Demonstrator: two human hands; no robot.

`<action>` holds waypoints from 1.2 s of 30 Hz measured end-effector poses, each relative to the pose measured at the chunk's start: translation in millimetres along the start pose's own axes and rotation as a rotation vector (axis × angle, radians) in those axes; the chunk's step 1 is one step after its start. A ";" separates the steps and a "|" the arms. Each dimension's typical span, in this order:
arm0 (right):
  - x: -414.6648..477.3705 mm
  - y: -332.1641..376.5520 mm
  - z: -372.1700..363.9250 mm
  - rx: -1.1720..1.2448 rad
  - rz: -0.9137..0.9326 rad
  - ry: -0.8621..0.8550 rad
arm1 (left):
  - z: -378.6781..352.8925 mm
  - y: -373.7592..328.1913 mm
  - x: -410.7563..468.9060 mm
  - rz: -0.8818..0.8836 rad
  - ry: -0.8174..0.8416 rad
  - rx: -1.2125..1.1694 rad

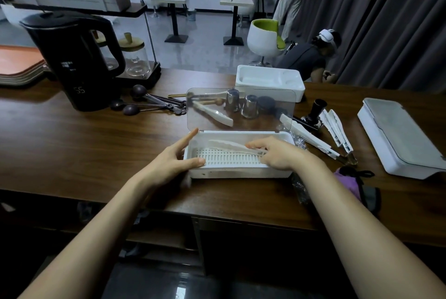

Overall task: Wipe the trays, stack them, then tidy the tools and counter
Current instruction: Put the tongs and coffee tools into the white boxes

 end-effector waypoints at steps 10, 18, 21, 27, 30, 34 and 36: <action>-63.4 -41.8 41.8 0.337 0.099 -0.518 | -5.0 -3.4 -3.5 0.014 -0.016 -0.025; -87.0 -156.2 86.7 0.071 -0.318 -0.728 | -20.0 -8.5 -1.7 -0.028 -0.133 0.081; -70.4 -172.3 80.0 0.036 -0.401 -0.524 | -18.2 -9.2 -0.7 -0.003 -0.144 0.111; -66.4 -180.6 77.8 0.022 -0.410 -0.564 | -17.0 -7.0 1.5 0.005 -0.116 0.114; -73.6 -180.0 80.2 0.069 -0.384 -0.622 | -17.1 -5.2 2.3 0.013 -0.116 0.112; -85.4 -180.5 82.6 0.110 -0.343 -0.688 | -17.5 -6.0 2.2 0.012 -0.115 0.131; -92.8 -178.5 83.8 0.120 -0.326 -0.729 | -17.4 -7.0 1.8 0.007 -0.114 0.142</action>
Point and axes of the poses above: each hand's wrist, its own x-axis towards the middle knuckle, its own z-axis out of the back of the hand, y = z × x, the point moved 6 cm from there along x, towards the middle knuckle, and after that the axes turned 6 degrees about z, right-handed, at the moved point
